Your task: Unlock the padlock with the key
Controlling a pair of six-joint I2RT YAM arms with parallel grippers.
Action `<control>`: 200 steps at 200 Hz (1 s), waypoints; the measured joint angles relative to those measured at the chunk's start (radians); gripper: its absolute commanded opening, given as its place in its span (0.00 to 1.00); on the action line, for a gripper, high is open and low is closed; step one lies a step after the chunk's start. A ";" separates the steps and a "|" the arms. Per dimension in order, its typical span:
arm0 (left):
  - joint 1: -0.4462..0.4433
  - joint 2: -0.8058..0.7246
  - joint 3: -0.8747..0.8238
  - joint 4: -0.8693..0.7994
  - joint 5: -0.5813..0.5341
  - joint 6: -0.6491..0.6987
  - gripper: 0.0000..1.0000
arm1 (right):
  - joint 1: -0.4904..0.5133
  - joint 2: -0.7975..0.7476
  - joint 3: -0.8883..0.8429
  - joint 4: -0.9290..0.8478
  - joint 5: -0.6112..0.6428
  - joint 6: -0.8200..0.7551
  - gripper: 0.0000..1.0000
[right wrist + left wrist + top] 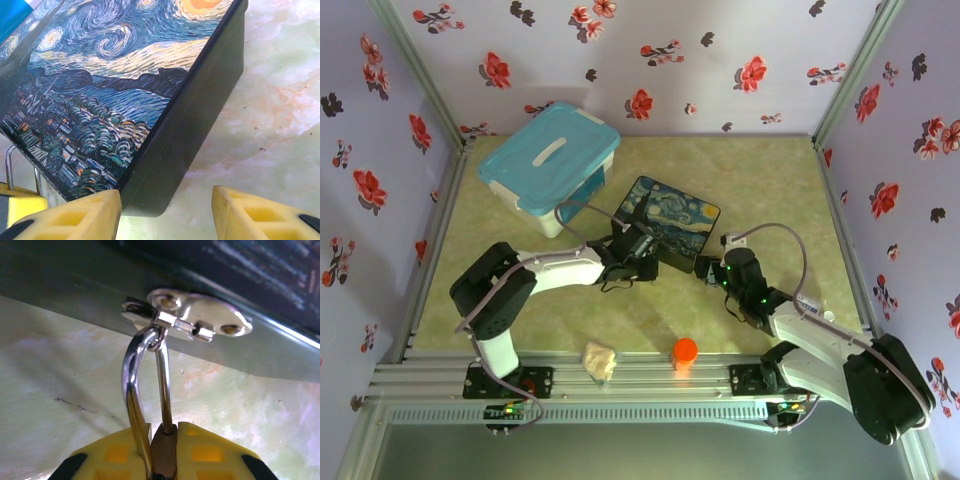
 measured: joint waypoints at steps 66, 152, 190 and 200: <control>-0.001 0.003 -0.010 0.006 -0.008 -0.005 0.18 | -0.003 0.020 0.012 0.000 -0.002 0.017 0.49; -0.006 0.031 -0.011 0.003 -0.041 0.016 0.26 | -0.003 0.026 0.013 0.001 -0.004 0.019 0.48; -0.021 0.041 -0.015 -0.016 -0.069 0.035 0.28 | -0.003 0.029 0.013 0.001 -0.004 0.019 0.47; -0.025 0.041 -0.014 -0.019 -0.077 0.039 0.28 | -0.003 0.029 0.013 0.001 -0.004 0.019 0.47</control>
